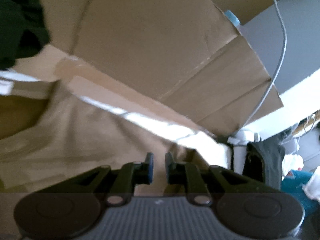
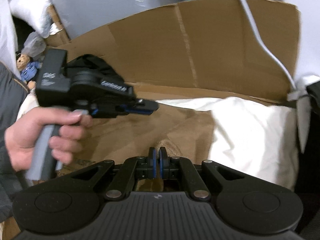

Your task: Fold clothes

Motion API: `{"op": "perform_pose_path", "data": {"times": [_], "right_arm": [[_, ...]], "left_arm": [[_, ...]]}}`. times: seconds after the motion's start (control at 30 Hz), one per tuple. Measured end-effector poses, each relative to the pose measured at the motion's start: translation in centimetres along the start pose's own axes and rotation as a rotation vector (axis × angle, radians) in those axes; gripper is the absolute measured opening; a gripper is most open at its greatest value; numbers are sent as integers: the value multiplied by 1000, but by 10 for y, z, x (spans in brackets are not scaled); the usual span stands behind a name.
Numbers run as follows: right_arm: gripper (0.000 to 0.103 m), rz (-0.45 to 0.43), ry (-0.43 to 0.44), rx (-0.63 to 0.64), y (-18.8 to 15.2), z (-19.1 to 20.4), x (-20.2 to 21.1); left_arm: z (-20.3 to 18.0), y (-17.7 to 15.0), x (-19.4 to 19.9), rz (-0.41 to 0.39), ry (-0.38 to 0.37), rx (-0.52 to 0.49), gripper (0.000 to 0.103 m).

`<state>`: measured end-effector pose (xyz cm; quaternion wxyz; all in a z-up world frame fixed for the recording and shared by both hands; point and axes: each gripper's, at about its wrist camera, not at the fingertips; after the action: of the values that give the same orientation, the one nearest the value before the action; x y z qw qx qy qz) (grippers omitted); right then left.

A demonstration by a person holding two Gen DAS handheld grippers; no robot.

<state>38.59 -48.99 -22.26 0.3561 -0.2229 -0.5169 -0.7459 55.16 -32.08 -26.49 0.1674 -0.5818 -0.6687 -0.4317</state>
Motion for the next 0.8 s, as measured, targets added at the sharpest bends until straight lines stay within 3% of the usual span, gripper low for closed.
{"op": "perform_pose_path", "data": {"times": [0.17,0.33,0.4,0.43,0.5,0.53,0.57,0.8], "right_arm": [[4,18,-8,15,4,25,-21],[5,48,-16,57,3,46,-38],[6,77,-17,59,3,51,-43],[12,97,-19,55,3,53,-45],[30,119,-11,37,3,54,-44],[46,113,-5,31,3,54,-41],[52,91,6,20,5,53,-33],[62,24,28,18,15,48,-11]], "left_arm": [[35,-14,37,-13,17,39,16],[56,-20,49,-43,14,102,18],[63,-21,54,-54,14,115,23],[67,-21,56,-58,16,119,25],[70,-23,57,-61,20,114,32],[70,-23,55,-61,25,113,34],[71,-23,53,-60,29,115,36],[65,-26,33,-36,39,83,42]]}}
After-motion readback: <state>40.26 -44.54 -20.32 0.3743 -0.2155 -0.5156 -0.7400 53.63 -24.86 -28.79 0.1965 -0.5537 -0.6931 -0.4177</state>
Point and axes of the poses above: each gripper's, at about its wrist camera, not at the fingertips, and x roughly against the way its jaws point, z to its left, y to its top, and after that the axes turned 2 degrees about y, right-handed
